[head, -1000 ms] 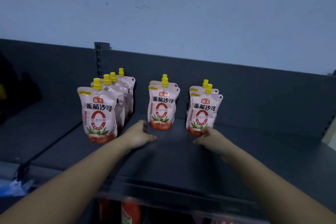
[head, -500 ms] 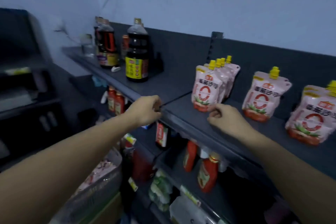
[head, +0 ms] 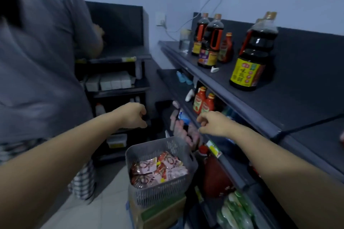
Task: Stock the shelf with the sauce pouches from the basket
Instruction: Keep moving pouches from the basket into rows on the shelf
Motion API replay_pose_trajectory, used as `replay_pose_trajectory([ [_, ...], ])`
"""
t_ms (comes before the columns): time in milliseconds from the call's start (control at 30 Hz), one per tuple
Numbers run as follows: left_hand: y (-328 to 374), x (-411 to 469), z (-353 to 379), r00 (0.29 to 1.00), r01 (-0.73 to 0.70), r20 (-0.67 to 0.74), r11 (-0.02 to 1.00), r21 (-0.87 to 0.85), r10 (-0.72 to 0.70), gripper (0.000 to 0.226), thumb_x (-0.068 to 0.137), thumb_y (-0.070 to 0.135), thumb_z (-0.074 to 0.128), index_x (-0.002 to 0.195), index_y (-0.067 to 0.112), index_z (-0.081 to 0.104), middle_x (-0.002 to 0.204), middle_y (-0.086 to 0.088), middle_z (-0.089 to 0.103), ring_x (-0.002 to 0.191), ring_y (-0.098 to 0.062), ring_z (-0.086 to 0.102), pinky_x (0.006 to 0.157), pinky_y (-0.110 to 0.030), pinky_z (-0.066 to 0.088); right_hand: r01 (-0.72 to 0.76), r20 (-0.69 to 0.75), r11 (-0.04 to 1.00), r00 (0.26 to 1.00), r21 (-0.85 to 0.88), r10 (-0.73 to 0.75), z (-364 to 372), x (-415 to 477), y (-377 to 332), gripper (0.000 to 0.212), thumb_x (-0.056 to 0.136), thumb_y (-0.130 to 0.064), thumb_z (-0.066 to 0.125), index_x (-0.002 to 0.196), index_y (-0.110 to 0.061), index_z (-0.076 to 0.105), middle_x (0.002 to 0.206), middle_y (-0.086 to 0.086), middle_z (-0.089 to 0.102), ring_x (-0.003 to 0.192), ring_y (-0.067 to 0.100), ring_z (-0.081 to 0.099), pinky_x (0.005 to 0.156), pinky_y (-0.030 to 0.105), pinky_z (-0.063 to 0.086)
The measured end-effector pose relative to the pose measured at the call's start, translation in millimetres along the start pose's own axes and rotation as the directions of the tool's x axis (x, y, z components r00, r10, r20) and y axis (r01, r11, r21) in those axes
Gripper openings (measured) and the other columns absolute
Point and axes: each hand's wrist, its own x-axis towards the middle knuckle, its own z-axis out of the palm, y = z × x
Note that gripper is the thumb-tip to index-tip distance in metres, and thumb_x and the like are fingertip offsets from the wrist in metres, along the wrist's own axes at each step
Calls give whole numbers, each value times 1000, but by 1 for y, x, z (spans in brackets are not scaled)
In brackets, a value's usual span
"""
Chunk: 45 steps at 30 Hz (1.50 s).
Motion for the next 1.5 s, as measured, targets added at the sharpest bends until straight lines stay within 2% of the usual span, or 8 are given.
replay_pose_trajectory([
  [167, -63, 28, 1, 995, 95, 37, 995, -40, -93, 53, 86, 28, 64, 133, 8, 48, 129, -7, 55, 117, -23, 52, 93, -28, 43, 39, 154, 998, 988, -47, -31, 41, 73, -32, 21, 81, -15, 59, 102, -11, 63, 101, 6, 63, 99, 24, 60, 76, 23, 43],
  [300, -92, 59, 31, 984, 127, 133, 990, -57, -119, 50, 86, 25, 65, 131, 8, 50, 125, -8, 58, 114, -23, 54, 91, -29, 45, 22, 284, 995, 959, -95, 5, 80, 118, -28, 19, 83, -26, 60, 100, -19, 58, 135, 21, 47, 128, 37, 41, 105, 44, 36],
  [467, -105, 106, 75, 970, 139, 207, 989, -58, -124, 45, 83, 24, 66, 123, 5, 55, 120, -10, 61, 109, -26, 57, 87, -31, 46, -22, 405, 999, 914, -24, 30, 113, 161, 3, 25, 80, -24, 67, 103, -20, 56, 99, 2, 56, 102, 23, 55, 84, 32, 45],
  [833, -116, 203, 172, 894, 353, 342, 926, -133, -291, 33, 80, 18, 64, 112, 8, 63, 114, -10, 67, 107, -27, 60, 90, -32, 49, -62, 674, 994, 730, -92, 108, 191, 266, 92, 35, 86, -14, 60, 116, 3, 59, 112, 17, 62, 87, 20, 49, 60, 27, 37],
  [1067, -138, 215, 248, 824, 470, 436, 867, -167, -362, 31, 84, 15, 62, 115, 12, 63, 117, -8, 66, 107, -27, 61, 83, -28, 46, 7, 782, 987, 610, -161, 123, 267, 290, 128, 15, 88, -11, 55, 74, -9, 49, 74, 9, 45, 70, 20, 45, 54, 28, 30],
  [1233, -163, 232, 299, 788, 487, 499, 861, -147, -360, 31, 81, 23, 65, 112, 20, 63, 110, -4, 69, 97, -22, 65, 84, -34, 54, -117, 828, 989, 544, -91, 140, 315, 286, 131, 26, 88, -20, 57, 105, -1, 64, 109, 15, 64, 104, 28, 59, 83, 29, 47],
  [1367, -175, 243, 335, 780, 441, 508, 897, -36, -364, 35, 84, 23, 58, 118, 16, 56, 116, -7, 63, 101, -23, 62, 80, -32, 52, -189, 887, 980, 439, -62, 141, 367, 274, 128, 22, 88, -19, 54, 67, -14, 54, 74, 3, 54, 83, 20, 55, 57, 24, 37],
  [1500, -179, 249, 362, 784, 361, 531, 932, 32, -322, 49, 88, 22, 55, 135, 15, 43, 135, -8, 49, 119, -23, 52, 87, -30, 46, -270, 876, 963, 469, 22, 112, 408, 265, 124, 20, 90, -26, 55, 70, -25, 58, 98, 6, 63, 97, 18, 57, 73, 24, 43],
])
